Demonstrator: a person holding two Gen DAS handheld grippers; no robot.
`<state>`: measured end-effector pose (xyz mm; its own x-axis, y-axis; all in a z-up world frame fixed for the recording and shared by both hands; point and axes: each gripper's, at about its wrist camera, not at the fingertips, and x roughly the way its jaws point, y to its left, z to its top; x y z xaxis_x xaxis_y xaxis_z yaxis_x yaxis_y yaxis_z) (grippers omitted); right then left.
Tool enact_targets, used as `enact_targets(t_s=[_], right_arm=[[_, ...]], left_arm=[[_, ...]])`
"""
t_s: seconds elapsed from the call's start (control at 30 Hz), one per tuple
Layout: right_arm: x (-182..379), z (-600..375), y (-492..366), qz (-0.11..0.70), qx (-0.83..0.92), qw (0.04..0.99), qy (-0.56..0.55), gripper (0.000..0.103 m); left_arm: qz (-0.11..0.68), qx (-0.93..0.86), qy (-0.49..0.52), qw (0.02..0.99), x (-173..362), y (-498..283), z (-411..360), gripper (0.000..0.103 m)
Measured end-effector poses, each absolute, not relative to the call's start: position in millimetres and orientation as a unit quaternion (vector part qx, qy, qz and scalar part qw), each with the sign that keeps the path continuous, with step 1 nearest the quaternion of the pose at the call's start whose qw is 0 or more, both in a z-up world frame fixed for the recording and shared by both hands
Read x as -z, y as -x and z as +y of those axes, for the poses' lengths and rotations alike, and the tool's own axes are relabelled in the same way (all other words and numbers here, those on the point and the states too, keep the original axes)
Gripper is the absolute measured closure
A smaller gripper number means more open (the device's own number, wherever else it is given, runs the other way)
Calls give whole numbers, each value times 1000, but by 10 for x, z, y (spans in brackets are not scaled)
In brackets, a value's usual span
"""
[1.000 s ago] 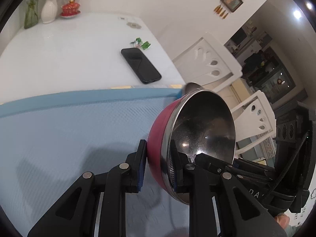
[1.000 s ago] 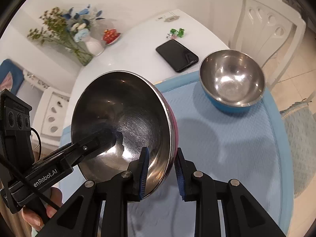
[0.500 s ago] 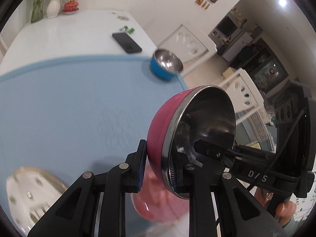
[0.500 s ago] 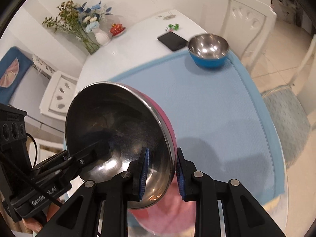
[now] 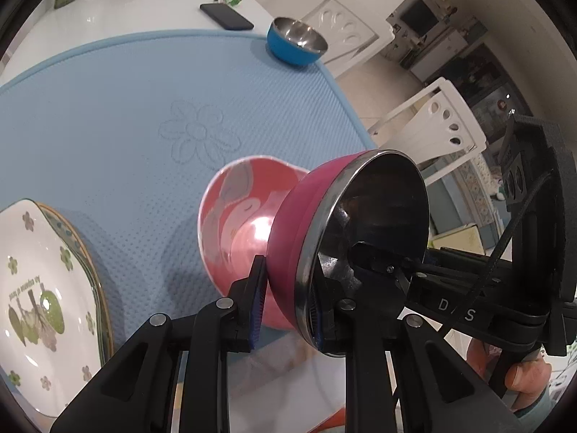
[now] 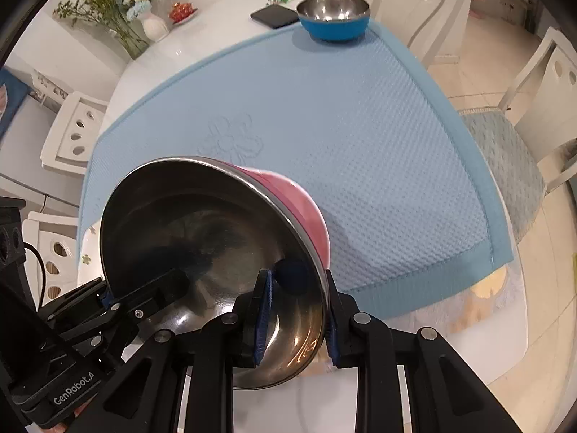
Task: Organize plates and bowls
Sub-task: 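Carry the magenta steel bowl and lower it into the pink bowl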
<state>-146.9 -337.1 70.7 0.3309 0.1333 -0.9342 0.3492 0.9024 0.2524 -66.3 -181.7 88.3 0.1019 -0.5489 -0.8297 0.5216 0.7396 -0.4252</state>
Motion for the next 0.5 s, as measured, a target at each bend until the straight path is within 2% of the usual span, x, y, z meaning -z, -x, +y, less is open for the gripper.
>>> enact_targets(t_s=[0.23, 0.33, 0.4, 0.5], right_arm=[[-608, -3404, 1492, 579, 73, 783, -215, 78], [-611, -3366, 1470, 580, 78, 785, -205, 78], [-624, -3343, 1446, 580, 85, 787, -195, 78], [-614, -3393, 1432, 581, 92, 784, -200, 78]], left_arm=[[575, 357, 1, 736, -766, 661, -1855, 85], [570, 343, -11, 746, -770, 627, -1854, 78], [568, 336, -12, 751, -794, 600, -1835, 68], [559, 330, -16, 760, -878, 518, -1803, 67]])
